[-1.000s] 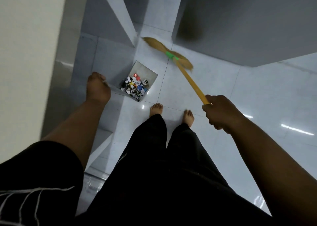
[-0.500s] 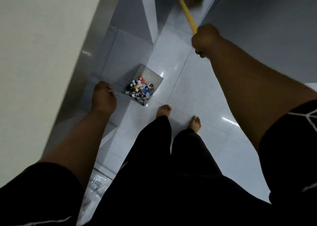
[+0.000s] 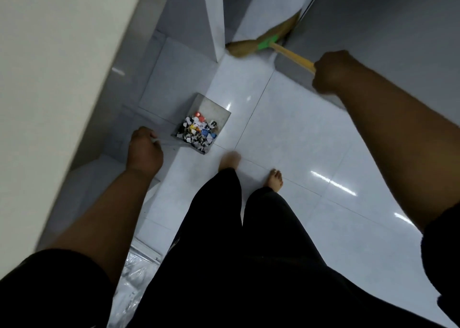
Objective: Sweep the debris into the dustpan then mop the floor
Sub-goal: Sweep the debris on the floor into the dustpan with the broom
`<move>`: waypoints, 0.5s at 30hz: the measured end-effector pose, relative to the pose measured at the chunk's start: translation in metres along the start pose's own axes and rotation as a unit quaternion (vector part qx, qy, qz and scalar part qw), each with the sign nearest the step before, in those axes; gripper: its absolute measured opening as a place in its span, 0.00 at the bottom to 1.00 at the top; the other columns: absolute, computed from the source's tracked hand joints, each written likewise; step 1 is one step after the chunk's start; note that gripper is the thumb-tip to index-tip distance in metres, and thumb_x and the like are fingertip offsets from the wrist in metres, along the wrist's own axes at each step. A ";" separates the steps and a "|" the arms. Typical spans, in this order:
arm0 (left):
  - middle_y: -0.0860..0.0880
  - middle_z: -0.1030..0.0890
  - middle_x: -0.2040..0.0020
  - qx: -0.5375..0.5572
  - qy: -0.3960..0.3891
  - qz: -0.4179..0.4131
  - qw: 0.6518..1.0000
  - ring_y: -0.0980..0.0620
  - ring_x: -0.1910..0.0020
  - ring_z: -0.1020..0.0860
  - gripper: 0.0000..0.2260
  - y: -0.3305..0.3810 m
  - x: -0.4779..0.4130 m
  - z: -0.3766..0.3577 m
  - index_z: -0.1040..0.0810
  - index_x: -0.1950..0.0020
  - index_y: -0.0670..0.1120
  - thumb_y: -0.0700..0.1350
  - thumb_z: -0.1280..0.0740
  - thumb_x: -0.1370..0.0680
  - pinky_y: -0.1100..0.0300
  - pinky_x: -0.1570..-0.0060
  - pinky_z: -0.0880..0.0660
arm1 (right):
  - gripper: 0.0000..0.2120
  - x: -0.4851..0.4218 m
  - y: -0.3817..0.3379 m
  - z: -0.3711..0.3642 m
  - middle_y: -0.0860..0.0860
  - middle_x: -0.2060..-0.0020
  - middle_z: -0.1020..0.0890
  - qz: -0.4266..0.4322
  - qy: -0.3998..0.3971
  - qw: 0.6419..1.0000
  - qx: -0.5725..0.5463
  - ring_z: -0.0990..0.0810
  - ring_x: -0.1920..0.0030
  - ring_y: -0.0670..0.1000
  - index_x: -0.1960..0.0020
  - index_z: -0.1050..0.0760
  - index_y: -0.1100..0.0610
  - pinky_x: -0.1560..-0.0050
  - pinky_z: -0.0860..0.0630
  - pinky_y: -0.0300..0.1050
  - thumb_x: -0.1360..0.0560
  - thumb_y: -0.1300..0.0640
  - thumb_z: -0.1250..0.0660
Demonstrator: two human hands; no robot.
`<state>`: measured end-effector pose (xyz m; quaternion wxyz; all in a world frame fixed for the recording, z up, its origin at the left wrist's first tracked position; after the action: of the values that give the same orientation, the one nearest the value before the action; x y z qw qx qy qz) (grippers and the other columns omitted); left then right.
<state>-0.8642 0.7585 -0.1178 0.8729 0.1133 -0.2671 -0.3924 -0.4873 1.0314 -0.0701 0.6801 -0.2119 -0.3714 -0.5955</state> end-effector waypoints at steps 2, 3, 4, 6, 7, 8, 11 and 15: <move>0.34 0.25 0.45 -0.002 0.002 0.004 1.000 0.39 0.46 0.24 0.06 0.001 0.001 0.001 0.26 0.49 0.35 0.31 0.37 0.24 0.57 0.46 0.30 | 0.18 0.010 0.016 0.008 0.63 0.44 0.23 0.008 0.011 1.000 0.010 0.27 0.58 0.58 0.35 0.27 0.63 0.57 0.29 0.45 0.22 0.58 0.37; 0.34 0.25 0.45 -0.002 0.001 0.004 1.000 0.39 0.46 0.24 0.05 0.002 0.001 0.000 0.26 0.49 0.35 0.31 0.37 0.24 0.57 0.45 0.30 | 0.18 0.013 0.025 0.014 0.62 0.45 0.23 0.008 0.022 1.000 0.005 0.27 0.58 0.58 0.34 0.27 0.62 0.58 0.29 0.45 0.22 0.57 0.37; 0.34 0.25 0.45 0.000 0.000 0.005 1.000 0.39 0.46 0.24 0.05 0.003 0.001 -0.001 0.26 0.49 0.35 0.31 0.37 0.24 0.57 0.45 0.30 | 0.18 0.019 0.030 0.019 0.62 0.46 0.23 0.010 0.030 0.999 0.006 0.27 0.59 0.58 0.34 0.27 0.61 0.59 0.29 0.45 0.22 0.57 0.37; 0.34 0.25 0.46 0.006 -0.002 0.006 1.000 0.39 0.46 0.24 0.05 0.003 0.000 -0.002 0.26 0.49 0.36 0.30 0.37 0.24 0.57 0.46 0.30 | 0.17 0.027 0.037 0.025 0.59 0.53 0.23 0.004 0.044 0.999 0.005 0.26 0.62 0.57 0.35 0.26 0.61 0.64 0.30 0.44 0.22 0.57 0.37; 0.34 0.25 0.46 0.009 -0.003 0.006 1.000 0.39 0.46 0.24 0.06 0.002 0.000 -0.003 0.26 0.50 0.37 0.30 0.37 0.25 0.57 0.46 0.30 | 0.16 0.028 0.038 0.026 0.59 0.56 0.24 0.004 0.048 0.999 0.004 0.25 0.64 0.57 0.36 0.26 0.61 0.68 0.31 0.43 0.22 0.58 0.38; 0.34 0.24 0.46 0.011 -0.005 0.008 1.000 0.39 0.47 0.24 0.07 0.002 0.000 -0.003 0.26 0.51 0.39 0.30 0.37 0.25 0.57 0.46 0.30 | 0.14 0.029 0.035 0.026 0.58 0.58 0.24 0.002 0.044 0.999 -0.007 0.24 0.66 0.57 0.38 0.26 0.62 0.71 0.32 0.43 0.22 0.59 0.38; 0.34 0.24 0.47 0.010 -0.001 0.012 1.000 0.39 0.48 0.24 0.10 0.000 -0.003 -0.002 0.29 0.54 0.44 0.29 0.37 0.26 0.60 0.48 0.31 | 0.12 0.021 0.019 0.012 0.60 0.59 0.21 -0.005 0.022 0.996 -0.082 0.22 0.65 0.57 0.41 0.26 0.65 0.70 0.27 0.45 0.22 0.61 0.37; 0.36 0.24 0.48 0.037 0.001 0.046 0.998 0.38 0.46 0.24 0.10 -0.012 -0.003 -0.002 0.29 0.57 0.45 0.29 0.38 0.26 0.58 0.46 0.30 | 0.13 0.016 -0.010 -0.045 0.62 0.58 0.18 -0.017 -0.058 0.984 -0.169 0.20 0.59 0.59 0.41 0.25 0.70 0.53 0.21 0.52 0.22 0.63 0.39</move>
<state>-0.8719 0.7528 -0.1254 0.8857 0.1331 -0.2850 -0.3414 -0.4857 0.9861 -0.0875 0.6015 -0.3516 -0.3073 -0.6482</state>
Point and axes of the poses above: each hand's wrist, its own x-axis away from the middle knuckle, its own z-axis out of the back of the hand, y = z × x, the point moved 10 cm from there along -x, towards the middle knuckle
